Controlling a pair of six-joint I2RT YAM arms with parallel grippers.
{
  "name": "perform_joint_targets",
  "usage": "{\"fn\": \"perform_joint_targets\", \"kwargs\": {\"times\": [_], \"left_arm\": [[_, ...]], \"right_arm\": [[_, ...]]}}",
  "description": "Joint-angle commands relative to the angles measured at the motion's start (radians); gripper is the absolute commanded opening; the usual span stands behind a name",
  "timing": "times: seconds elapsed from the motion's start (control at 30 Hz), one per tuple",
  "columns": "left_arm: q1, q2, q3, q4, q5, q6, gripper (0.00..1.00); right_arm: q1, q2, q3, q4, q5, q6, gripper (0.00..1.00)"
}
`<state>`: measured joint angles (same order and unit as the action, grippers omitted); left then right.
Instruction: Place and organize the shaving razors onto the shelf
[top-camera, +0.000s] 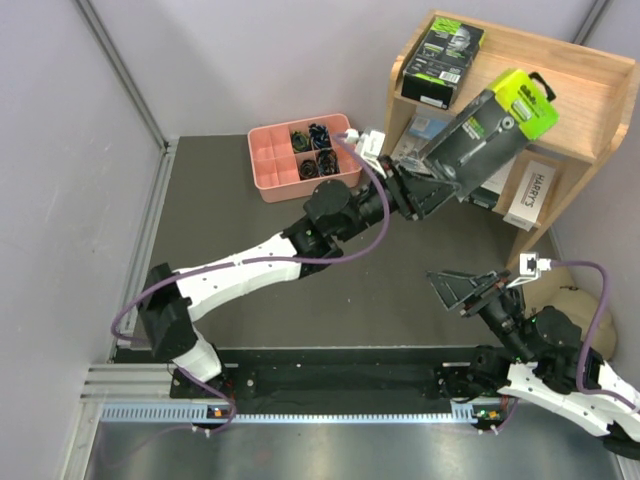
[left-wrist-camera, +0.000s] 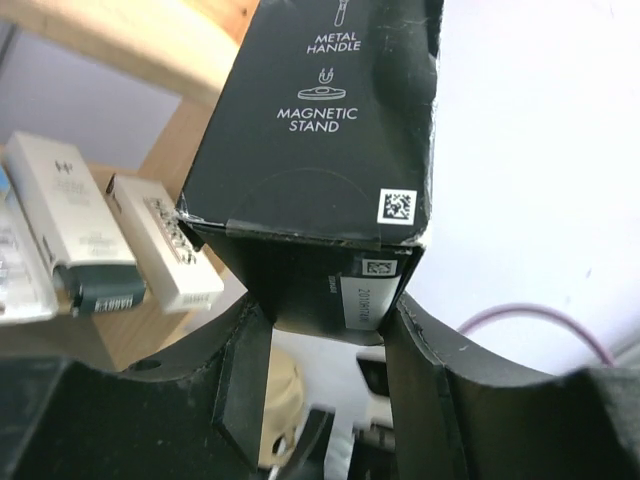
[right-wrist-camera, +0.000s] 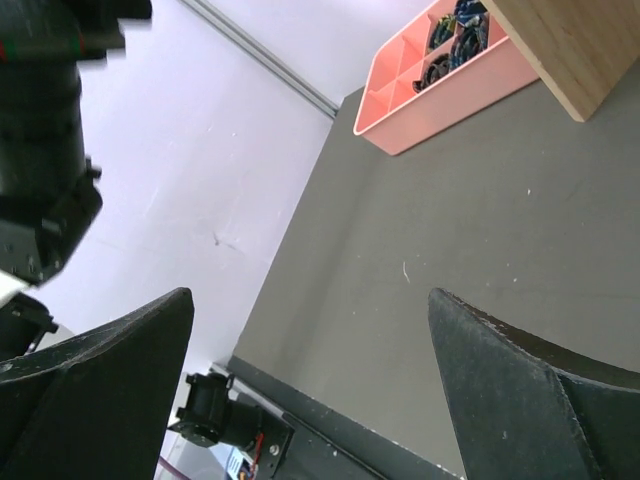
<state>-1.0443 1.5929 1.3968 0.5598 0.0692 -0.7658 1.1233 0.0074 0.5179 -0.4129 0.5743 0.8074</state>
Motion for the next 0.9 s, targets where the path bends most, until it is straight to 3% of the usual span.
{"fn": "perform_joint_targets", "kwargs": {"times": [0.0, 0.4, 0.6, 0.87], "left_arm": [[0.029, 0.062, 0.201, 0.081, 0.049, -0.067, 0.00], [0.049, 0.367, 0.635, -0.012, 0.008, -0.253, 0.00], [0.063, 0.444, 0.718, -0.038, -0.096, -0.322, 0.00], [0.102, 0.506, 0.789, -0.057, -0.120, -0.389, 0.00]], "right_arm": [[0.009, -0.027, -0.001, -0.020, -0.004, 0.021, 0.99], [0.009, -0.030, -0.024, -0.073, 0.015, 0.059, 0.99], [0.010, -0.052, -0.024, -0.104, 0.022, 0.067, 0.99], [0.009, -0.078, -0.021, -0.129, 0.033, 0.073, 0.99]]}}
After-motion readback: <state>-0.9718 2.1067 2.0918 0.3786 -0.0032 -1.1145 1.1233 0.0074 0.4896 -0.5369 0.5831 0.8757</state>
